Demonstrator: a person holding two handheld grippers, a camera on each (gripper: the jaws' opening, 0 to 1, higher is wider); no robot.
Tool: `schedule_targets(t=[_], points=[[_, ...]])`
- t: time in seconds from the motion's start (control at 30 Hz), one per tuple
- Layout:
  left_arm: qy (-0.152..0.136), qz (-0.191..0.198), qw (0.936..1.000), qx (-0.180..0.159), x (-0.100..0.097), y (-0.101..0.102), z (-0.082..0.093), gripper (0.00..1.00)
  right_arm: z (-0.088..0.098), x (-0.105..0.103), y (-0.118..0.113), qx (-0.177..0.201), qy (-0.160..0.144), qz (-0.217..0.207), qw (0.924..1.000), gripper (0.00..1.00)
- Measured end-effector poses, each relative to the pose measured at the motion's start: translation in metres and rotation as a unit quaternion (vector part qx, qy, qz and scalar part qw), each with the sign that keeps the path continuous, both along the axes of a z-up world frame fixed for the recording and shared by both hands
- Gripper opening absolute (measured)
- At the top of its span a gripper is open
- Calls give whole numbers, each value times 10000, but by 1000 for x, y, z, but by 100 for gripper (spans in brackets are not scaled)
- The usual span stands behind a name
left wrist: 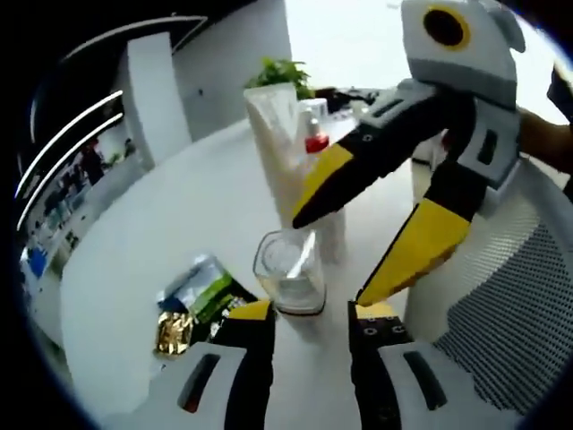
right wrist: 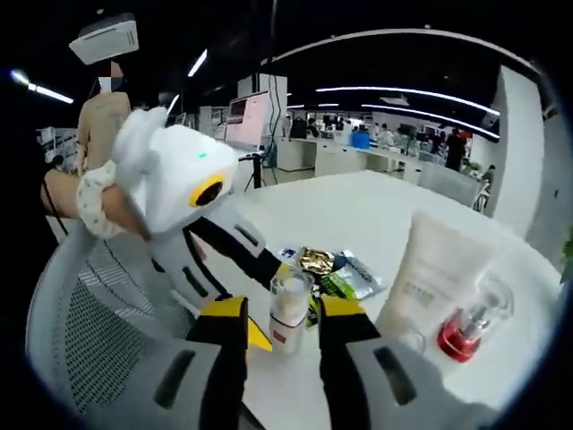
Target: Arrange the skincare products in the storage area until every visible bottle or jar stands upright without overlapping.
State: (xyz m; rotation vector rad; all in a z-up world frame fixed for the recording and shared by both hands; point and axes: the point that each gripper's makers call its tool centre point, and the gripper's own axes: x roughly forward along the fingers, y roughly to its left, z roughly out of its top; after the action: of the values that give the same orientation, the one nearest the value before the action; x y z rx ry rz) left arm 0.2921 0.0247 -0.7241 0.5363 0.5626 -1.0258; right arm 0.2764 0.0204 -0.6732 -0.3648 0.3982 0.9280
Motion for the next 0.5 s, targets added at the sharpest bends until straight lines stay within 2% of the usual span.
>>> schedule_targets(t=[0.1,0.2,0.27,0.33,0.43,0.5], points=[[-47,72,9998,181,0,7,-1,26,-7,2,0,-204,-19,29,9998,30],[111,92,9996,238,-5,12,-3,26,-17,5,-1,-480,195,104,9986,30],[202,136,9994,255,-8,14,-4,25,-19,9,-2,-682,71,133,9976,27],[229,146,9994,232,-8,14,-4,23,-21,12,-1,-697,40,155,9974,22],[244,107,9995,171,-8,10,-2,19,-31,16,0,-668,251,188,9973,21],[256,126,9995,152,-6,7,-2,19,-39,14,-2,-817,410,224,9956,21]])
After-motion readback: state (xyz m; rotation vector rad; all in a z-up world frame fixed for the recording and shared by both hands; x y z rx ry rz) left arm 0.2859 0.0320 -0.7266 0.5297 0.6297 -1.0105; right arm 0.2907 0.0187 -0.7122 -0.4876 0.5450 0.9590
